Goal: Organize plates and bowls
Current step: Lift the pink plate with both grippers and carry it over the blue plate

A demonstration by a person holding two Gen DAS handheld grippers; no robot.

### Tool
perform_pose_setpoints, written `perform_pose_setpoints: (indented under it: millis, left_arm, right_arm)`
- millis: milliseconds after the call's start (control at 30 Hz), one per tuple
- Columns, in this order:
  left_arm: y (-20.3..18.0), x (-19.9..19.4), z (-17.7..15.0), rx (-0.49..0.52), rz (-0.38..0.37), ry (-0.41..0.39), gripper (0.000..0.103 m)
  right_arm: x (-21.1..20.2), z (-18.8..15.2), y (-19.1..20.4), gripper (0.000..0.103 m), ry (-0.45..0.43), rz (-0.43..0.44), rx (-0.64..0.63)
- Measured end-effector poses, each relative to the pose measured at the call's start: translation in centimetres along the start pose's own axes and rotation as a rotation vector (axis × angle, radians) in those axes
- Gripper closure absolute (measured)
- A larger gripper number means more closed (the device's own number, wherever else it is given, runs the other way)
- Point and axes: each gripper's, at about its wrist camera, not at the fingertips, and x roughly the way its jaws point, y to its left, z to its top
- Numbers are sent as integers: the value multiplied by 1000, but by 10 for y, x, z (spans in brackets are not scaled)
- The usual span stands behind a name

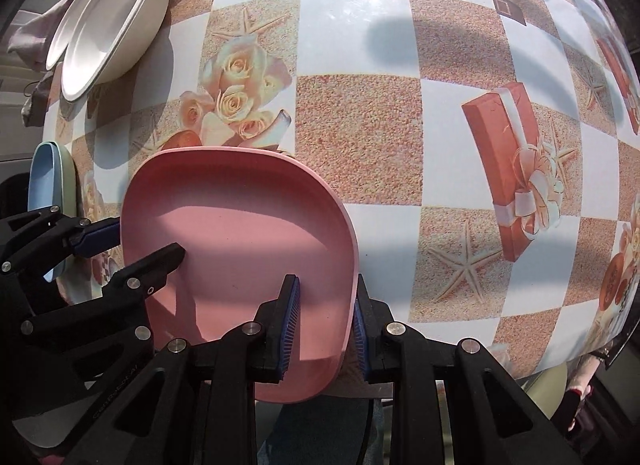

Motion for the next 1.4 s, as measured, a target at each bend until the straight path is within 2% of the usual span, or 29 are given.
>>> perform_pose_setpoints:
  millis: [67,133,167,200,300,500,633,900,1067,1233,1400]
  left_arm:
    - [2,1,1,11,1,-5,66]
    - [-11,-2,5,27,1,-11,63]
    - [-19,0,-6,37,4,-16,63]
    - [-32,0,-11,47,5,-20,62]
    - [-39,-6,-15,61,-8,-25,62]
    - [-13,-5,-26,41,-57,0,62]
    - [-8,-8,-38,53,-41,0,62]
    - [9,-31,-56,39,-46,-60,62]
    - [18,-58,-72,27,-24,-143,62]
    - [35,-76,-85,12,-14,-189,62]
    - [61,-86,-80,-38,-12,-213,62]
  right_arm:
    - [-1,-1,1,75,7,4,10]
    - [-2,-2,-2,75,11,13,29]
    - [-3,-2,-4,75,13,15,40]
    - [-8,8,-7,75,15,13,52]
    - [-14,23,-10,75,34,8,90]
    - [-9,16,1,75,90,56,134]
    - [-12,13,14,75,108,59,120]
    - [-37,31,31,75,65,41,100]
    - [-60,37,46,75,29,28,78]
    - [-85,50,61,75,-7,23,59]
    - [-102,54,86,75,-30,18,2]
